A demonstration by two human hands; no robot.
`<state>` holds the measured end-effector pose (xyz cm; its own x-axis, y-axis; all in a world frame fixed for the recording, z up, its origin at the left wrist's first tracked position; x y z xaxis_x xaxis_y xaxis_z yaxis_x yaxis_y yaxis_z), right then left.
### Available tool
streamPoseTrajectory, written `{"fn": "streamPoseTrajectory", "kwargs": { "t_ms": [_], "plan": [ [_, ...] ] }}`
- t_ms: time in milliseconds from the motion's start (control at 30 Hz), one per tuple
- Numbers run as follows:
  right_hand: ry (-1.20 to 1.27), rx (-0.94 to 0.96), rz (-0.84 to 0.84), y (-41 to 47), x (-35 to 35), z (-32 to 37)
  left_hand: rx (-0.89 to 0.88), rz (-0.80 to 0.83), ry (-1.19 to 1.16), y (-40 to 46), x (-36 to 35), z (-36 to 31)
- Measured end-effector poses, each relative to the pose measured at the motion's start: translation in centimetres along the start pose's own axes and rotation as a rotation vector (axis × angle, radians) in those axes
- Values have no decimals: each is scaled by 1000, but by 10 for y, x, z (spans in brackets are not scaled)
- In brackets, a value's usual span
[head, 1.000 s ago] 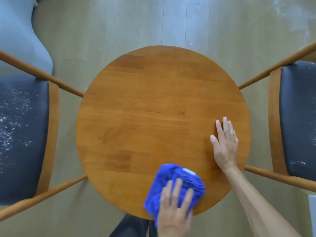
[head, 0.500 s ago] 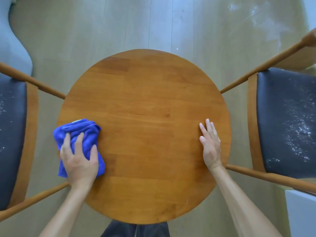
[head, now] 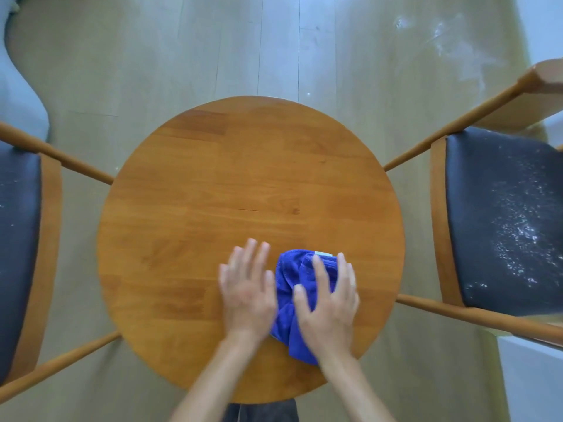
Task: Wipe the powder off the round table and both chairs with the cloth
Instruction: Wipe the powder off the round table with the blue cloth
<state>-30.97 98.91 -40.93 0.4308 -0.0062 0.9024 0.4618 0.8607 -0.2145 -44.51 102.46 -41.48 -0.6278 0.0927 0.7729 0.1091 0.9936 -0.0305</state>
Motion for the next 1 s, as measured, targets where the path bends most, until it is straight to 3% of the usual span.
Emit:
{"fn": "streamPoseTrajectory", "kwargs": {
  "t_ms": [100, 200, 367, 467, 567, 733, 800, 900, 1000],
  "plan": [
    [-207, -88, -48, -17, -28, 33, 161, 126, 266, 17, 36, 76],
    [-266, -84, -85, -24, -45, 58, 99, 195, 409, 13, 44, 104],
    [-210, 693, -57, -82, -67, 33, 46, 158, 425, 12, 39, 107],
    [-247, 910, -82, -72, -49, -15, 46, 149, 429, 11, 37, 108],
    [-313, 767, -183, -26, -23, -56, 44, 152, 433, 11, 35, 107],
    [-396, 26, -299, 74, 15, -62, 66, 164, 436, 10, 29, 110],
    [-361, -152, -318, 77, 14, -46, 71, 175, 440, 10, 28, 111],
    [-348, -58, -318, 26, -14, -20, 66, 202, 449, 11, 31, 113],
    [-222, 258, -171, -75, -55, 11, 84, 215, 436, 10, 35, 114]
  ]
}}
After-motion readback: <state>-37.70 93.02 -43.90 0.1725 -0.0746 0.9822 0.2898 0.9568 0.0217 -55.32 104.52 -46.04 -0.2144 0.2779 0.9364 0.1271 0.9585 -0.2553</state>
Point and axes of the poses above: each hand's wrist, its own y-axis towards the middle knuckle, its own x-axis out of the back of the hand, z = x × y, the point moved 2 cm from there along y, towards the middle knuckle, and after that the axes turned 11 degrees about -x, right-handed, at the moved point
